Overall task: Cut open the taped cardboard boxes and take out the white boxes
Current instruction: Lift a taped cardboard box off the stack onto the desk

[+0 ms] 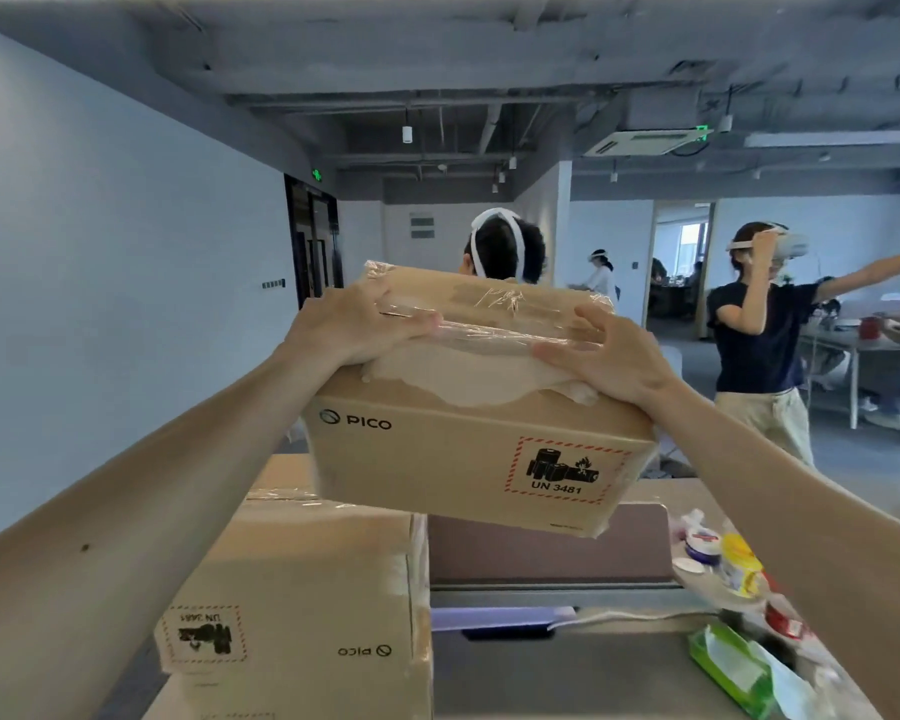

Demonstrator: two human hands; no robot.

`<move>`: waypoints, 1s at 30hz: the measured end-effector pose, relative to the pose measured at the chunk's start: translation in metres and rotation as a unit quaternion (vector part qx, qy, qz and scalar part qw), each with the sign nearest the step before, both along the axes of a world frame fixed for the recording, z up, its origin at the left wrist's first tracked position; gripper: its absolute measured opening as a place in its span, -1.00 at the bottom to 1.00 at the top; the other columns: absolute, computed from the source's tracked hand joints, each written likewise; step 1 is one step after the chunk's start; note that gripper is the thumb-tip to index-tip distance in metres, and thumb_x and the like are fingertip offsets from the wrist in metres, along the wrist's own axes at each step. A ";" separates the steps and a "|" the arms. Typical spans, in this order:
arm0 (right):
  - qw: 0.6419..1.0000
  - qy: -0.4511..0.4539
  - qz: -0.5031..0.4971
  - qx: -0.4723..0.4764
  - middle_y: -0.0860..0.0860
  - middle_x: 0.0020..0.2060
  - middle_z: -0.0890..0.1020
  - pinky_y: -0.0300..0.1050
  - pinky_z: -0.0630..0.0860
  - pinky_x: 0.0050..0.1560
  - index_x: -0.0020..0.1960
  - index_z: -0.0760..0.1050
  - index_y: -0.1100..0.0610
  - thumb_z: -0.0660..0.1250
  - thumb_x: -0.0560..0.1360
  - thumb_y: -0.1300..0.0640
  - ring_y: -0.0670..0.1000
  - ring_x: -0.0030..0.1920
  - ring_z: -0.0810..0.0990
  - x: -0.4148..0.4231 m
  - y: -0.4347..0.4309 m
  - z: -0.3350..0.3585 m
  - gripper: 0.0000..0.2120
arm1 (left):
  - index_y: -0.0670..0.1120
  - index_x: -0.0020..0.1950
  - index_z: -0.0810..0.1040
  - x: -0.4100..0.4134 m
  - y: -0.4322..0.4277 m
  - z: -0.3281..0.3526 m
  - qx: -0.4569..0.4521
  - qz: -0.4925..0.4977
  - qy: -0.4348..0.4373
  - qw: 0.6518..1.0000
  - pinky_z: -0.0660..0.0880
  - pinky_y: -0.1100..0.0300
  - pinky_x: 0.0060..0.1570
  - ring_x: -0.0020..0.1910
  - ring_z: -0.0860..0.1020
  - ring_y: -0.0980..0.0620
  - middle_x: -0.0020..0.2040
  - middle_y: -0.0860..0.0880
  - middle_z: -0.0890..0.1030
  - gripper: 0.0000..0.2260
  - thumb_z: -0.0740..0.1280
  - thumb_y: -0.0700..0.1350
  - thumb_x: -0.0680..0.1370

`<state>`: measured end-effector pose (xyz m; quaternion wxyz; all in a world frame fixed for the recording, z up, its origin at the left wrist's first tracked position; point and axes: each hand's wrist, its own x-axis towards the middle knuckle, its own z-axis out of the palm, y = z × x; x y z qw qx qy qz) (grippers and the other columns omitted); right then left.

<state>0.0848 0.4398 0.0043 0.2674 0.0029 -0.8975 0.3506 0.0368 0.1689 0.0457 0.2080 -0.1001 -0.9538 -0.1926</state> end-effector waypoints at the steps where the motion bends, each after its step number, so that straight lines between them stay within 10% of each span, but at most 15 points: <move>1: 1.000 0.007 -0.003 -0.003 -0.06 0.38 0.47 0.01 0.33 0.31 0.48 0.32 -0.02 0.44 0.37 -0.32 0.04 0.38 0.41 0.008 0.015 -0.004 -0.21 | 0.19 0.57 0.21 0.006 0.015 -0.004 0.005 -0.005 0.003 1.000 0.28 -0.06 0.37 0.48 0.33 -0.14 0.48 0.00 0.42 -0.16 0.23 0.54 0.38; 15: 0.997 -0.070 -0.024 -0.010 0.02 0.38 0.47 0.11 0.34 0.39 0.46 0.35 0.07 0.48 0.31 -0.33 0.07 0.37 0.41 0.092 0.206 -0.135 -0.14 | 0.22 0.56 0.22 0.071 0.197 -0.151 0.047 -0.038 -0.100 0.993 0.33 -0.10 0.39 0.47 0.35 -0.14 0.52 0.03 0.37 -0.12 0.25 0.57 0.33; 30: 0.967 -0.253 -0.005 -0.043 0.04 0.39 0.40 -0.04 0.30 0.36 0.49 0.31 0.07 0.55 0.27 -0.25 0.05 0.38 0.37 0.106 0.196 -0.342 -0.08 | 0.14 0.58 0.20 0.102 0.179 -0.377 0.081 0.021 -0.302 0.950 0.31 -0.04 0.38 0.49 0.32 -0.11 0.52 0.01 0.36 -0.12 0.29 0.51 0.37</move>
